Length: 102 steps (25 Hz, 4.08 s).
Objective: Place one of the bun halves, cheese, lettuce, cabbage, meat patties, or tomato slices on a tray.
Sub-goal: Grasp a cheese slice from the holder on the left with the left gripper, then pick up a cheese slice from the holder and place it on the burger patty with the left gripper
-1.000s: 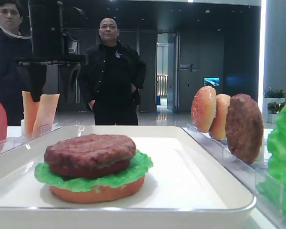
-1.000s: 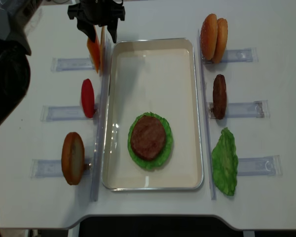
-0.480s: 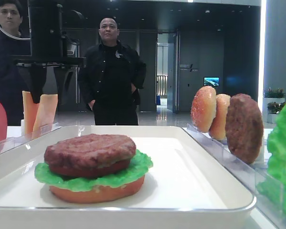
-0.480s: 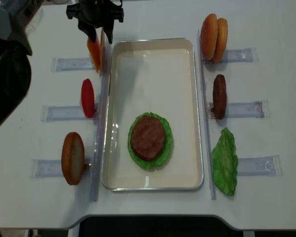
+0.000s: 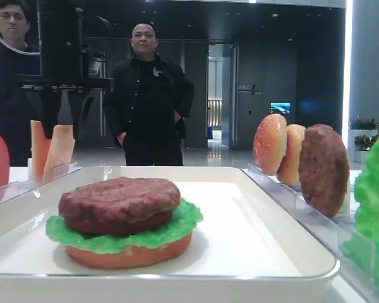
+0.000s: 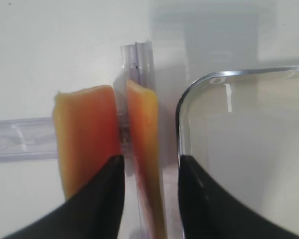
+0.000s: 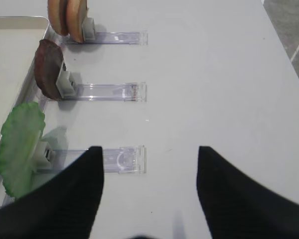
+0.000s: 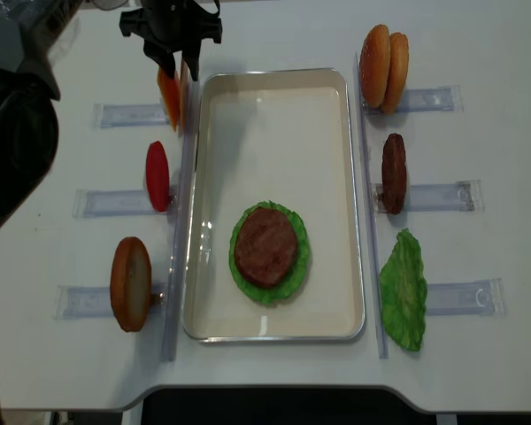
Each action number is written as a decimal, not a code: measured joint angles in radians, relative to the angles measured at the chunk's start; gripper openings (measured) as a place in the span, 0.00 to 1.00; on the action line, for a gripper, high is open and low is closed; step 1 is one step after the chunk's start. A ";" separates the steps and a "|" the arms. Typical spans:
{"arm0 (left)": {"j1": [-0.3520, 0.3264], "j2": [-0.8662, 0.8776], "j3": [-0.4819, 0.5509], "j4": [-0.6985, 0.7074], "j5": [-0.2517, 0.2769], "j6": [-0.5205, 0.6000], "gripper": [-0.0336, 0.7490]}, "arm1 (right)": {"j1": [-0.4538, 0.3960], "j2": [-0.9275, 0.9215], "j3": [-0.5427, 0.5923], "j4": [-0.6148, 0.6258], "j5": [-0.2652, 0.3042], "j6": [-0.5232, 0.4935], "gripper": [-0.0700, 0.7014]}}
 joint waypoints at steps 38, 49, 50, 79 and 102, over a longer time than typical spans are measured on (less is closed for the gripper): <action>0.005 -0.217 0.137 -0.082 0.005 0.033 0.09 | 0.000 0.000 0.000 0.000 0.000 0.000 0.61; 0.013 -0.360 0.281 -0.318 0.008 0.023 0.09 | 0.000 0.000 0.000 0.000 0.000 0.000 0.61; 0.010 -0.373 0.302 -0.327 0.008 0.023 0.09 | 0.000 0.000 0.000 0.000 0.000 0.000 0.61; -0.088 -0.793 1.024 -0.778 -0.387 0.324 0.09 | 0.000 0.000 0.000 0.000 0.000 0.000 0.61; -0.165 -0.797 1.358 -1.277 -0.736 0.800 0.09 | 0.000 0.000 0.000 0.000 0.000 0.000 0.61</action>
